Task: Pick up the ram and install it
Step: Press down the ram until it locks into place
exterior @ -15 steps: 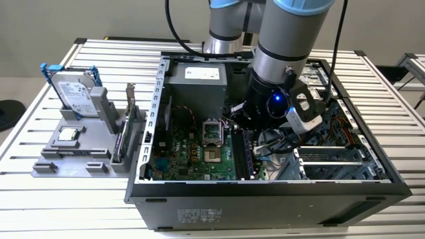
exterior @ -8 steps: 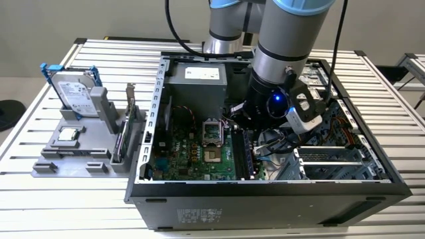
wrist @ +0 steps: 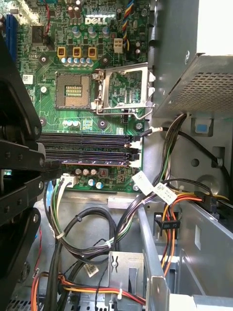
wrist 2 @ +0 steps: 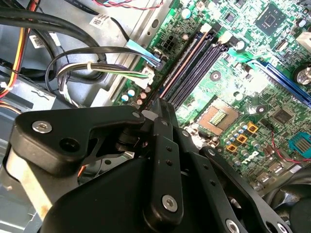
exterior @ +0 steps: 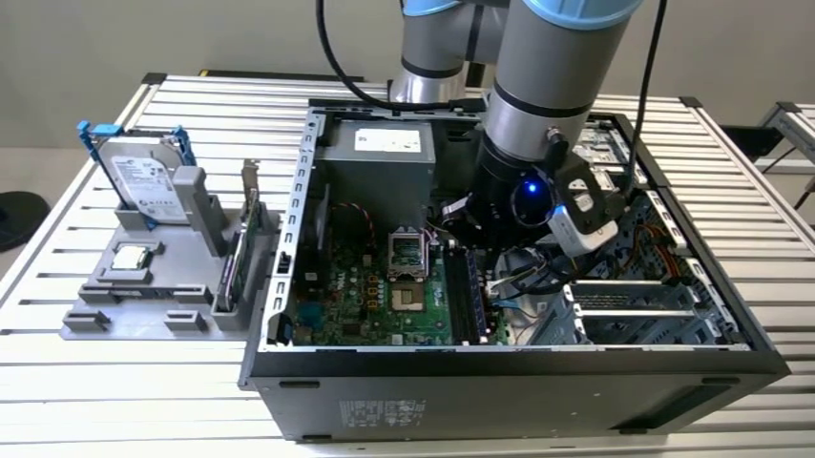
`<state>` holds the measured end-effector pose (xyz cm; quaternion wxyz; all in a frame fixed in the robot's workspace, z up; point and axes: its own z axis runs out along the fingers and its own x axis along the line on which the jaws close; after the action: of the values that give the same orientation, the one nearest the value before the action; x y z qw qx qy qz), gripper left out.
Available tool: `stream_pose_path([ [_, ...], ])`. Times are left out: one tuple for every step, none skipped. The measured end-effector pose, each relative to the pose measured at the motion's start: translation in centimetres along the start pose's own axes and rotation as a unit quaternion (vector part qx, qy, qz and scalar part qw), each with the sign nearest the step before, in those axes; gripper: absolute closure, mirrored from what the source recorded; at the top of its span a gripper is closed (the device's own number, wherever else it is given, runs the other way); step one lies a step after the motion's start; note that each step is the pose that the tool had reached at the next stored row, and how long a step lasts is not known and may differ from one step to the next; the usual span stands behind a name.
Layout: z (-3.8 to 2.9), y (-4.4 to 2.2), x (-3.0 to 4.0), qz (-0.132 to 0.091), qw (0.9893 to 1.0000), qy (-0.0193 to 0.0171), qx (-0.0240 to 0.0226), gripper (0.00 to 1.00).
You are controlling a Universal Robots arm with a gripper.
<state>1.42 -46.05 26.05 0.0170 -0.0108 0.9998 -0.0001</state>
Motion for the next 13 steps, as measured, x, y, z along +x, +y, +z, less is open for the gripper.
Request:
stream_pose_path([
  [0.00, 0.00, 0.00, 0.000, 1.0000, 0.0000, 0.0000, 1.00],
  [0.00, 0.00, 0.00, -0.003, 1.0000, 0.0000, -0.0001, 1.00],
  [0.00, 0.00, 0.00, -0.010, 1.0000, 0.0000, -0.0003, 1.00],
  [0.01, 0.00, 0.01, -0.026, 0.9997, 0.0001, -0.0008, 1.00],
  [0.01, 0.00, 0.01, -0.039, 0.9992, 0.0001, -0.0013, 1.00],
  [0.02, 0.00, 0.01, -0.048, 0.9989, 0.0002, -0.0016, 1.00],
  [0.02, 0.00, 0.01, -0.057, 0.9984, 0.0003, -0.0019, 1.00],
  [0.02, 0.00, 0.01, -0.066, 0.9978, 0.0004, -0.0023, 1.00],
  [0.02, 0.00, 0.01, -0.075, 0.9972, 0.0005, -0.0026, 1.00],
  [0.02, 0.00, 0.01, -0.084, 0.9964, 0.0006, -0.0029, 1.00],
  [0.02, 0.00, 0.01, -0.093, 0.9957, 0.0008, -0.0032, 1.00],
  [0.02, 0.00, 0.01, -0.101, 0.9948, 0.0009, -0.0035, 1.00],
  [0.02, 0.00, 0.01, -0.110, 0.9939, 0.0011, -0.0038, 1.00],
])
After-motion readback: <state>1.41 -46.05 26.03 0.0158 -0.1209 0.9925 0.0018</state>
